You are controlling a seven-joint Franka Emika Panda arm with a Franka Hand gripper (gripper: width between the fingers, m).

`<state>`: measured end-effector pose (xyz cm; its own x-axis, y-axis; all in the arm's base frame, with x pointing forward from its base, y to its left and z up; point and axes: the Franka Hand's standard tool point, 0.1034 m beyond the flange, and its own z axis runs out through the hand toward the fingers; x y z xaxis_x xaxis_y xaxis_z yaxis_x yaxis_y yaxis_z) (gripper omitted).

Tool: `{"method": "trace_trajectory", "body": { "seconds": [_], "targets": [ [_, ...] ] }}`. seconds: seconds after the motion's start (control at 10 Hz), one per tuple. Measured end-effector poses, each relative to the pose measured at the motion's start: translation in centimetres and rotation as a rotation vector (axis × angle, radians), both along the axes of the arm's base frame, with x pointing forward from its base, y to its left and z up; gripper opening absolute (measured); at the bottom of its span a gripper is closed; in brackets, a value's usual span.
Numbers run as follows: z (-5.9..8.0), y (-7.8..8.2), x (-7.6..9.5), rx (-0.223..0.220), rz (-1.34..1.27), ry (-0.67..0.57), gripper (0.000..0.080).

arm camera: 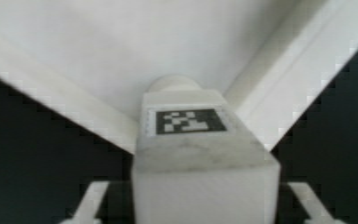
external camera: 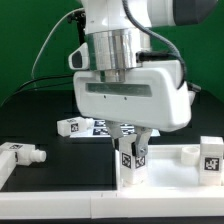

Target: Assemble square table

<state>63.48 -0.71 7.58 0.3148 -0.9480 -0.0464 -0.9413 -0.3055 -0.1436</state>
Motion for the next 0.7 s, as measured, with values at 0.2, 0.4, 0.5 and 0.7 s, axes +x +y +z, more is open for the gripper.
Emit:
{"method": "trace_trajectory", "body": {
  "seconds": [0.2, 0.4, 0.5, 0.7],
  "targets": [
    [-0.08, 0.1, -0.13, 0.096, -0.324, 0.021, 0.029],
    [-0.05, 0.17, -0.14, 0.127, -0.476, 0.04, 0.0291],
    [-0.1, 0.2, -0.16, 0.128, -0.485, 0.041, 0.0291],
    [-0.12, 0.2, -0.16, 0.123, -0.452, 0.037, 0.0537]
  ]
}}
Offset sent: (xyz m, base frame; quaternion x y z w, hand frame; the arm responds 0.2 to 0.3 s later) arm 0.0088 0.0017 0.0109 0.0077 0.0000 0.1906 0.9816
